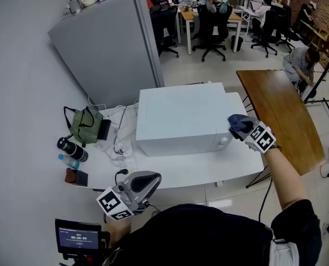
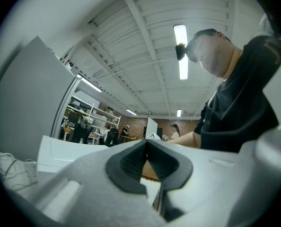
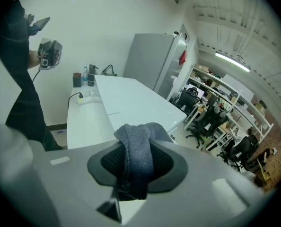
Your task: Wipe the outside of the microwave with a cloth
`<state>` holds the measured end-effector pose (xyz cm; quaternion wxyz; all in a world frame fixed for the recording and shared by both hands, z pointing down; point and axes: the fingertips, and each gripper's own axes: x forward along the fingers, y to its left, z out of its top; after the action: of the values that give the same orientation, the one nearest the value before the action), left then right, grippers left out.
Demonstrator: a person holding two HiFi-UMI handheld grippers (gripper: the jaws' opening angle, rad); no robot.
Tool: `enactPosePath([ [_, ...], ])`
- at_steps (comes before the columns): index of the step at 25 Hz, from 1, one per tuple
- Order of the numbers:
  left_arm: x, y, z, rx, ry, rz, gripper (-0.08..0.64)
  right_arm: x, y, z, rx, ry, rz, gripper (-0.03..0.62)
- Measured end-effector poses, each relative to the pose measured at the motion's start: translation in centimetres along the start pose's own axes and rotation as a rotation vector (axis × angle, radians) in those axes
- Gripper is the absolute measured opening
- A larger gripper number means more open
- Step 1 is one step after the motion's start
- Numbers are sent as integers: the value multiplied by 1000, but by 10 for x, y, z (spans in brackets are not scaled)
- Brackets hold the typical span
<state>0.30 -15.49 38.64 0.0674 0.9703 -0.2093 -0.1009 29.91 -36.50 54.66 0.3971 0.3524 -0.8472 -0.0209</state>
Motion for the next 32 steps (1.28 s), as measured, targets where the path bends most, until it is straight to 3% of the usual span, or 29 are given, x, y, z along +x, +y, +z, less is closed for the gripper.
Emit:
enactPosePath([
  [3,4,-5,0,2,15,7,5,4,30,37,-96,-74,9,100],
  [7,-31,2,12,5,5,42,5,47,164,155,-492,-229,78,98],
  [10,-83,18,21,4,-10,60,5,110,269,220,-777,-248,109,100],
  [13,-138,21,19,13,4,81,5,170,330,237,-1060,-172,32,100],
  [16,-183,25,18,21,43,107,5,201,337,253,-1237,-101,-110,100],
  [19,-205,30,17,7,46,119,5,211,321,248,-1262,-27,-150,100],
  [22,-197,27,18,3,32,104,5,194,294,211,-1268,35,-148,100],
  [27,-138,12,7,16,48,54,5,133,212,122,-1163,87,-206,100],
  [32,-50,-22,-5,-5,36,-4,5,58,112,3,-1147,259,-222,98],
])
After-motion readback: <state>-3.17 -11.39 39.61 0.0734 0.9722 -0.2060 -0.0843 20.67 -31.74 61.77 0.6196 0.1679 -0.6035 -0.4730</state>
